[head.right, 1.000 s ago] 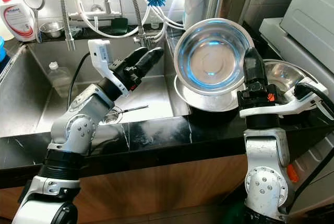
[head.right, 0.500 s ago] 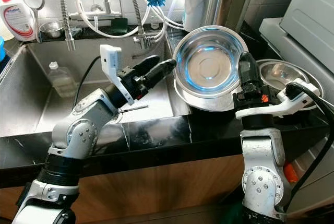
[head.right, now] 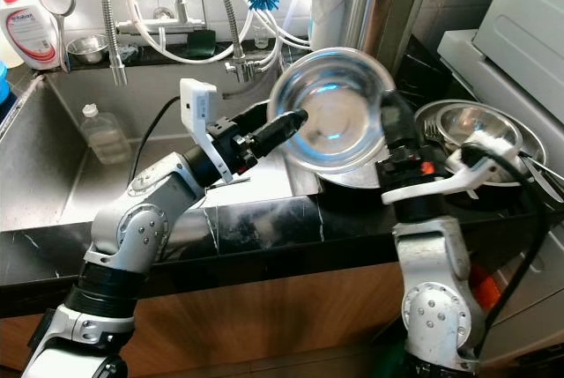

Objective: Kitchen organization

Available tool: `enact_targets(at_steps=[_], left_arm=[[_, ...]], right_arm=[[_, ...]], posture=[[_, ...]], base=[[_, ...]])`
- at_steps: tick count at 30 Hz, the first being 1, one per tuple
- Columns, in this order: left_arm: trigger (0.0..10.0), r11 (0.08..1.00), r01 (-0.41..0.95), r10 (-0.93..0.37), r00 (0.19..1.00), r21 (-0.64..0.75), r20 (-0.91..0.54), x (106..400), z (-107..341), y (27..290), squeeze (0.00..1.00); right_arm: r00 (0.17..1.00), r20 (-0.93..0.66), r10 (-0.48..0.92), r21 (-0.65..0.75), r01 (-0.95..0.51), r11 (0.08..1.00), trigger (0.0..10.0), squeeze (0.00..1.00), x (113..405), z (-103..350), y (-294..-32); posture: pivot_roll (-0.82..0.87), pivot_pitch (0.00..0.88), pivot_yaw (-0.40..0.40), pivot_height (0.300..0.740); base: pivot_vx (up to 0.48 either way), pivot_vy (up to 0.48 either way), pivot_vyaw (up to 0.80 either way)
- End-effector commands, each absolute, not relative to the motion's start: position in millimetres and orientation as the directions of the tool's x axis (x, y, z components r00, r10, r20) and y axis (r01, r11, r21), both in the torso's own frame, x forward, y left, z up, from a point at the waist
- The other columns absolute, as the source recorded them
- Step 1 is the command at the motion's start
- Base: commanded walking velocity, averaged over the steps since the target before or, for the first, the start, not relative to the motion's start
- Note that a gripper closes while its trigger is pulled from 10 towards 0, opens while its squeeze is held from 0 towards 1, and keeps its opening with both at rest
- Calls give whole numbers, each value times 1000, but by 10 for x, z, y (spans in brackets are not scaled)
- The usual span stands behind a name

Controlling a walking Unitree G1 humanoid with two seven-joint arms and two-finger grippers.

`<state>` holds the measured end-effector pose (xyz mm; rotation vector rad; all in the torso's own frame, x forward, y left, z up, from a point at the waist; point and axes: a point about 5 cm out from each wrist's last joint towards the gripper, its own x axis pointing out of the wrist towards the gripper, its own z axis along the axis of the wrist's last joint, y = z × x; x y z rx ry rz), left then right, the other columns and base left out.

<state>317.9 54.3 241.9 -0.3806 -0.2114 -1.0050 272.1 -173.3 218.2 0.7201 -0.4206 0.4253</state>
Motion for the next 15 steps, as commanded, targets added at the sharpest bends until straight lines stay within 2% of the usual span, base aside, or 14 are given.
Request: enact_targets(at_steps=[1, 2, 3, 4, 5, 15], left_arm=[[10000, 474, 863, -789, 505, -176, 350, 3140, 2464, 528, 0], [10000, 476, 862, -788, 507, -174, 349, 3142, 2464, 528, 0], [4431, 482, 858, -785, 512, -175, 348, 3148, 2462, 529, 0], [3412, 488, 855, -781, 518, -177, 348, 3154, 2461, 532, 0], [0, 493, 851, -776, 524, -182, 351, 3162, 2462, 535, 0], [0, 515, 837, -758, 546, -185, 358, 3185, 2466, 549, 0]], right_arm=[[813, 530, 243, 506, -533, 678, 10000, 0, 2691, 2251, -1713], [812, 530, 244, 506, -533, 678, 10000, 0, 2691, 2251, -1711], [812, 529, 245, 505, -533, 679, 10000, 0, 2691, 2250, -1709], [812, 529, 246, 504, -534, 679, 10000, 0, 2691, 2249, -1707], [813, 527, 247, 501, -532, 682, 10000, 0, 2691, 2247, -1705], [823, 518, 234, 496, -512, 701, 10000, 0, 2704, 2239, -1717]], posture=[[27, 45, -22, 740], [27, 45, -22, 740], [27, 45, -22, 740], [26, 46, -22, 740], [26, 46, -22, 740], [26, 46, -23, 740]], base=[[0, 0, 0], [0, 0, 0], [0, 0, 0], [0, 0, 0], [0, 0, 0], [0, 0, 0]])
